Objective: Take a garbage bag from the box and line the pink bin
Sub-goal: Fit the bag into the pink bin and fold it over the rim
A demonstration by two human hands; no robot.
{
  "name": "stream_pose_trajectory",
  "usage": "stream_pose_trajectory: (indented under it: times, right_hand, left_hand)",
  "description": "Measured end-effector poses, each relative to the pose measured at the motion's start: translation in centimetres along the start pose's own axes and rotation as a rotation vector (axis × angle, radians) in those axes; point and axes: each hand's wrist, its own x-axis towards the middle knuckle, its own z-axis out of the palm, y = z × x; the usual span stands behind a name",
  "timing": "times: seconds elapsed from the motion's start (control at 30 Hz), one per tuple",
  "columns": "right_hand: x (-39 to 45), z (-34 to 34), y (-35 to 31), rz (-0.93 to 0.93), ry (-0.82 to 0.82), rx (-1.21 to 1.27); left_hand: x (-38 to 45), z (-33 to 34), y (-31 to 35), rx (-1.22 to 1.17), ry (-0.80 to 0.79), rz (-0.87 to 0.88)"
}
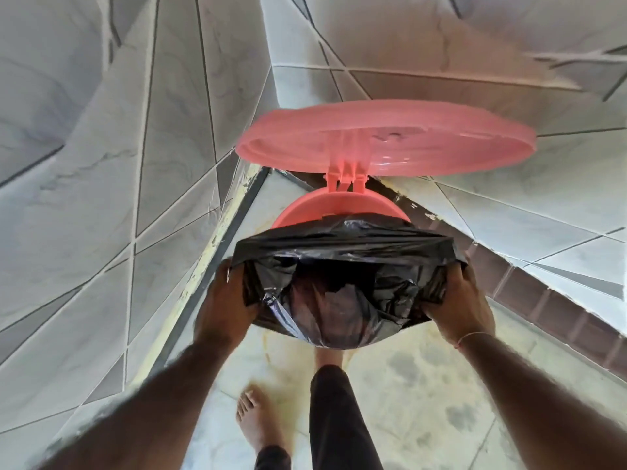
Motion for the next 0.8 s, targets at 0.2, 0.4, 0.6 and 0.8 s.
stream_pose_trajectory:
  times: [0.2, 0.4, 0.6, 0.8]
  right_hand:
    - [4.0, -3.1, -1.1, -0.068, -0.049, 0.143]
    - [6.3, -6.3, -3.4, -0.213, -0.144, 0.059]
    - [8.5, -7.8, -8.3, 0.021, -0.127, -0.043]
    - [9.7, -5.8, -11.6, 0.182, -0.134, 0.384]
  left_hand:
    - [3.7, -4.1, 1.4, 0.048, -0.174, 0.089]
    - [7.2, -8.0, 3.7, 0.145, -0.284, 0.176]
    - [8.6, -9.0, 10.1, 0.176, -0.113, 0.044]
    - [9.6, -7.8, 13.6, -0.017, -0.145, -0.176]
